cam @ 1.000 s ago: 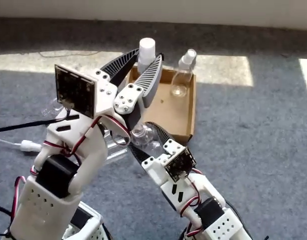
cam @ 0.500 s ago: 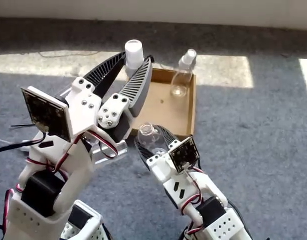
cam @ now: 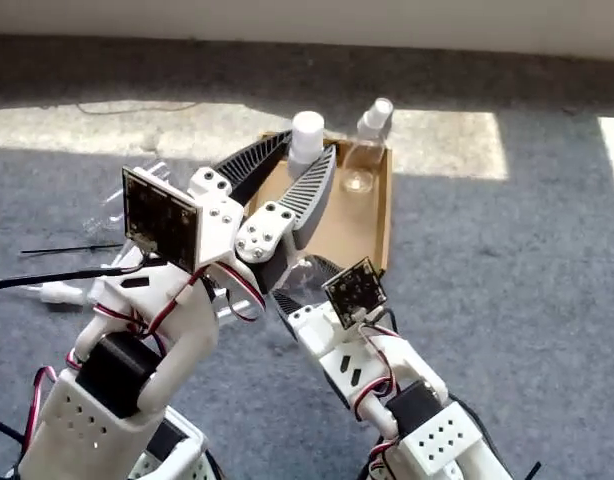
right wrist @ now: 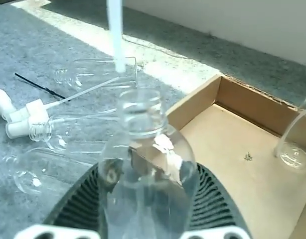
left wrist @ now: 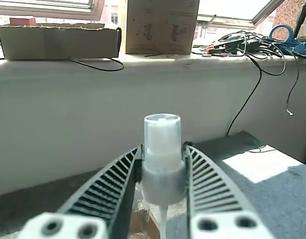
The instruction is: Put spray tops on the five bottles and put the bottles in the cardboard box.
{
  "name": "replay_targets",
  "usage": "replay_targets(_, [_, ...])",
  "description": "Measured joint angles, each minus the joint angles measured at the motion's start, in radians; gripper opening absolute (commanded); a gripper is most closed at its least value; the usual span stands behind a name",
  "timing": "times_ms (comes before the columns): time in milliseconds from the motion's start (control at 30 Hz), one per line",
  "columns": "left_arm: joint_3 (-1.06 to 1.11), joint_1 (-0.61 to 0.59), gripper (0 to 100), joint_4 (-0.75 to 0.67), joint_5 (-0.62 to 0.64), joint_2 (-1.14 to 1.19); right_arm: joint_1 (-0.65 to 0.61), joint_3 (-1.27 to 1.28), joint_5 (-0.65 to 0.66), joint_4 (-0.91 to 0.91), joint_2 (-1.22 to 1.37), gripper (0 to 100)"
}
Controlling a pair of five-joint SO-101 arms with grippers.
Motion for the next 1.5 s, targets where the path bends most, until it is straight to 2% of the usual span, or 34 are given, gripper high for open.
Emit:
replay_targets(300, [0.029, 0.000, 2, -0.035, 0.000, 0.000, -0.003, 0.000, -0.032, -0.006, 0.000, 1.1])
replay_targets(500, [0.044, 0.000, 2, -0.035, 0.000, 0.000, -0.066, 0.000, -0.032, -0.006, 0.000, 1.1])
replay_targets(933, [0.068, 0.000, 2, -0.035, 0.000, 0.002, -0.049, 0.000, -0.032, -0.066, 0.000, 1.1])
replay_targets(1167, [0.034, -0.089, 2, -0.035, 0.000, 0.002, -0.049, 0.000, -0.032, -0.071, 0.000, 1.1])
replay_targets(1500, [0.009, -0.087, 2, -0.035, 0.008, 0.002, -0.049, 0.000, -0.032, -0.071, 0.000, 1.1])
